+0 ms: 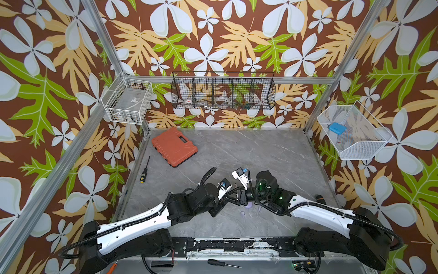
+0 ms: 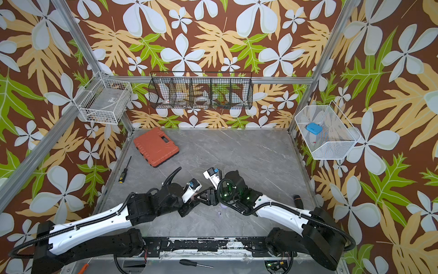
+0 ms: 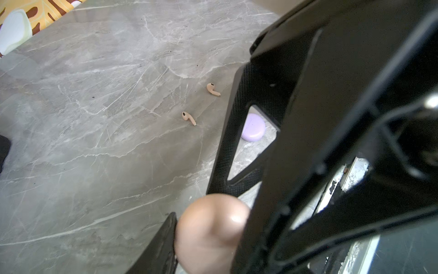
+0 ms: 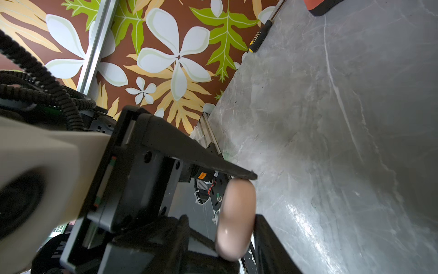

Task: Insert wireless bluetooth earbuds into charging case
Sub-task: Pick up the charging case from the center of the table.

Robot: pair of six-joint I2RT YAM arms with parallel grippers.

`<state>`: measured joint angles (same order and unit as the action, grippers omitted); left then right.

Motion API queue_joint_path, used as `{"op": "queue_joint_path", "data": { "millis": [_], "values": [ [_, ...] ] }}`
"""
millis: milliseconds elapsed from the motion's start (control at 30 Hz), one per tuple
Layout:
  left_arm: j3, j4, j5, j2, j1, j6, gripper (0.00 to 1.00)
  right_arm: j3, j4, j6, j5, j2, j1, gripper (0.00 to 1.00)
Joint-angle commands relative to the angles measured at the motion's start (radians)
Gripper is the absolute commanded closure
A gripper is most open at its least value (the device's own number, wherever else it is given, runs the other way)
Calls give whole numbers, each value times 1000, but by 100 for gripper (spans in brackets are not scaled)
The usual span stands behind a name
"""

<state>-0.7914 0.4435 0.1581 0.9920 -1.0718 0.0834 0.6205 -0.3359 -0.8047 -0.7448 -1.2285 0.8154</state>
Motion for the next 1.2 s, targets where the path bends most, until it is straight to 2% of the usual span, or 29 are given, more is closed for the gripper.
{"op": "queue_joint_path", "data": {
  "millis": [0, 200, 367, 667, 1167],
  "values": [
    [3, -147, 44, -13, 4, 3, 68, 47, 161, 64, -157, 0, 10, 56],
    [8, -146, 20, -17, 3, -4, 68, 140, 374, 168, -181, -36, 8, 56],
    [6, -142, 17, -8, 4, -7, 69, 174, 472, 223, -176, -64, 5, 57],
    [4, -144, 30, -6, 4, -10, 69, 156, 472, 219, -170, -76, 4, 63],
    [0, -146, 43, -4, 3, -10, 67, 153, 446, 198, -184, -69, 4, 88]
  ]
}}
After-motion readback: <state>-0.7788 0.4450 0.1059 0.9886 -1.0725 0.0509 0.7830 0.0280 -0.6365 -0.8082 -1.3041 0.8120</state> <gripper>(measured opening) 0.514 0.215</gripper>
